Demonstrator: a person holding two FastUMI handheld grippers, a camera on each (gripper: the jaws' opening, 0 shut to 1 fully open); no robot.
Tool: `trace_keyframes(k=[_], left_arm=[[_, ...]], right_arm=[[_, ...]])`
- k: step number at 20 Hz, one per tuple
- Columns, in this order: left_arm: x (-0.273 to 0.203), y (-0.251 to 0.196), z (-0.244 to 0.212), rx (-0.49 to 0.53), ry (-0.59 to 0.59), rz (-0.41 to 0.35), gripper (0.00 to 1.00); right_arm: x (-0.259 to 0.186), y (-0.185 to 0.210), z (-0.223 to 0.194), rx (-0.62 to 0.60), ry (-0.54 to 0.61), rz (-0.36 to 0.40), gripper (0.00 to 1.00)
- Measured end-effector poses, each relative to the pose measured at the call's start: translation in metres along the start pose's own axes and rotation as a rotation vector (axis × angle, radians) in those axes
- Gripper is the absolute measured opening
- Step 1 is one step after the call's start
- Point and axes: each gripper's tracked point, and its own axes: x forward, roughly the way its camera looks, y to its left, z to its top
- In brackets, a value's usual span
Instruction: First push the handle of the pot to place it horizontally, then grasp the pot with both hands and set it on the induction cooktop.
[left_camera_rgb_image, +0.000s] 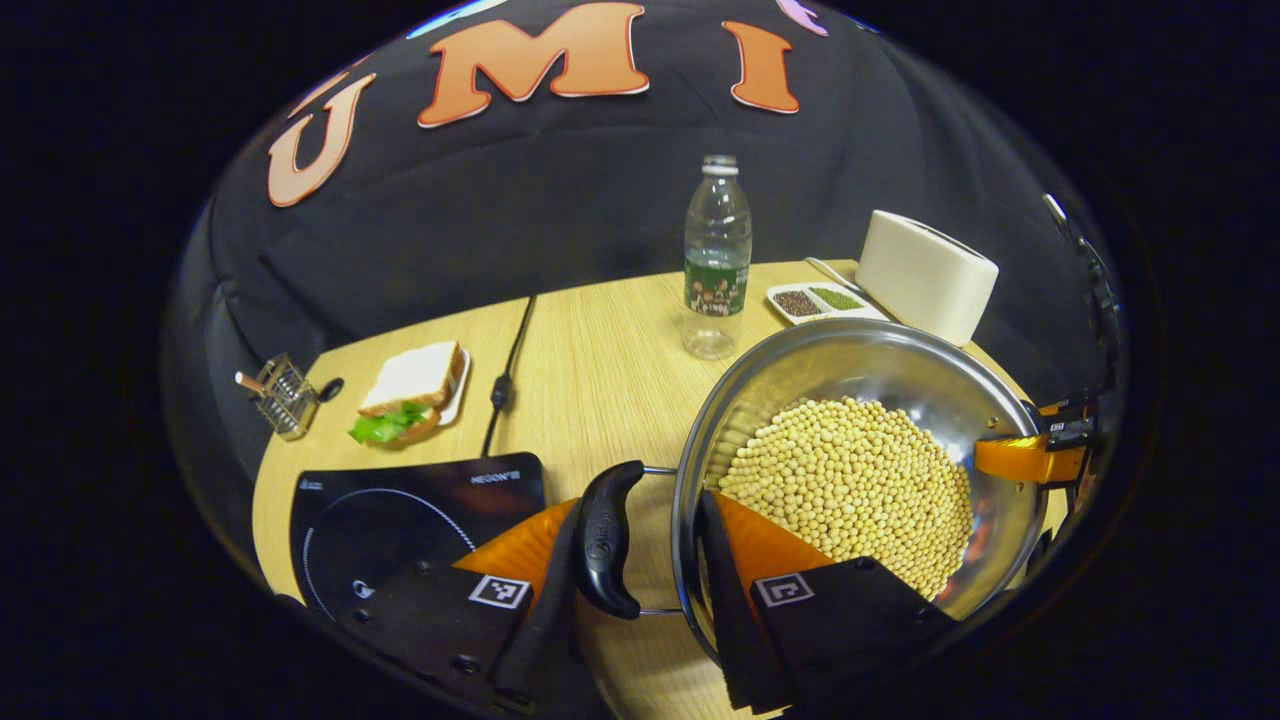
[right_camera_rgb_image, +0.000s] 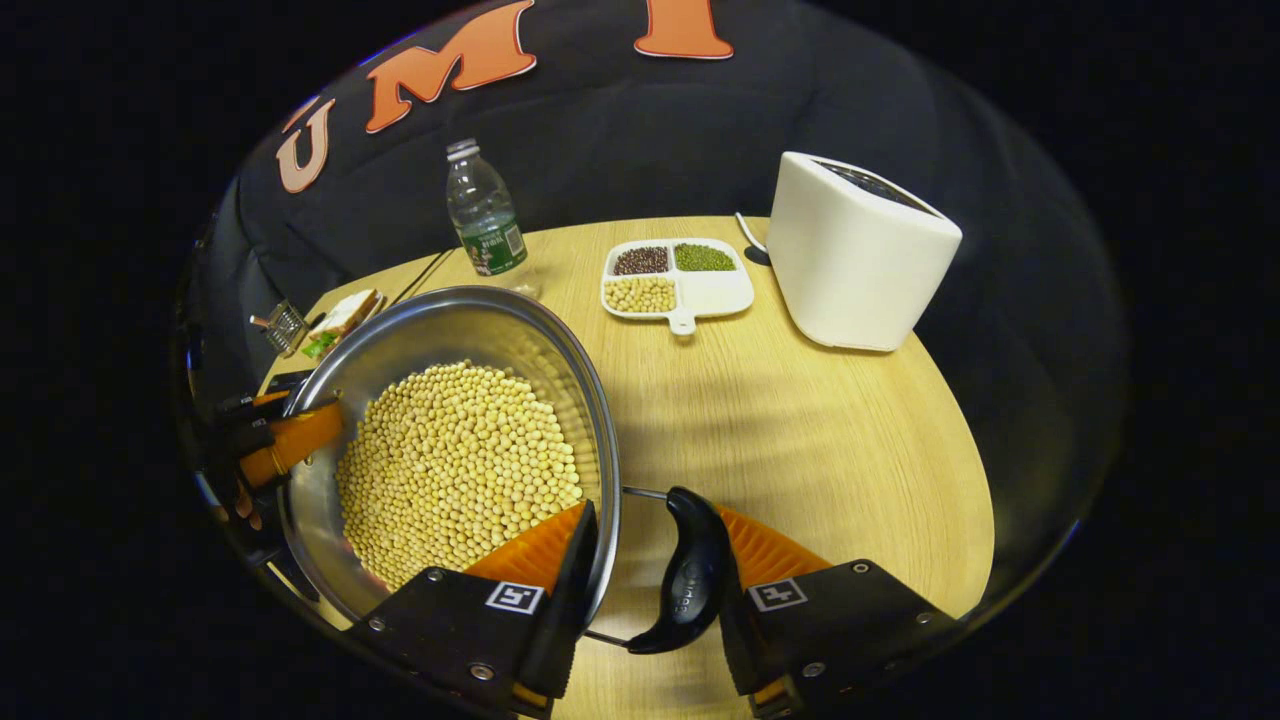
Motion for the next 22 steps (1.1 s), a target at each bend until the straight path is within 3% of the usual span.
trace_keyframes(k=[11,12,13,22], left_arm=[[-0.097,0.101,0.027,-0.053,-0.111,0.155,0.67],[-0.107,0.112,0.026,-0.063,-0.116,0.168,0.69],[-0.115,0.124,0.025,-0.079,-0.117,0.183,0.66],[-0.168,0.209,0.007,-0.133,-0.144,0.291,0.67]], right_arm=[[-0.051,0.105,0.049,-0.094,-0.103,0.104,0.59],[-0.055,0.117,0.052,-0.109,-0.103,0.114,0.55],[-0.058,0.129,0.059,-0.113,-0.122,0.125,0.59],[-0.07,0.219,0.068,-0.173,-0.138,0.212,0.6]])
